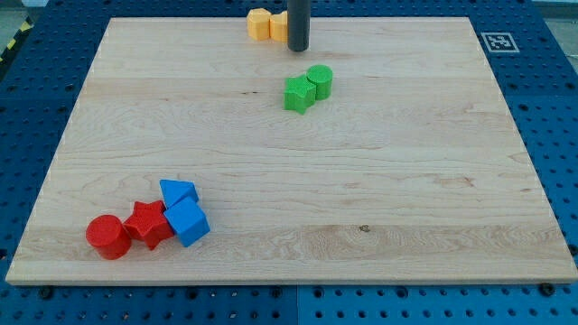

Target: Slide the blue triangle towards the bottom center

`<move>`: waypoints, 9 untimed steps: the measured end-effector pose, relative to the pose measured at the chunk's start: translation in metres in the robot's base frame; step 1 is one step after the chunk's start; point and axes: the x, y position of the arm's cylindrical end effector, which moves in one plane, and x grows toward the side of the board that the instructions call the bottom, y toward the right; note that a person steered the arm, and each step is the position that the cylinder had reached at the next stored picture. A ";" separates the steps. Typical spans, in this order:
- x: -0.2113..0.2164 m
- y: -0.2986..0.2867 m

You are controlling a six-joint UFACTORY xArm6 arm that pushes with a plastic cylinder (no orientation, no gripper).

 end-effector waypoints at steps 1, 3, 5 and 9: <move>0.010 -0.026; 0.105 -0.060; 0.156 -0.063; 0.223 -0.201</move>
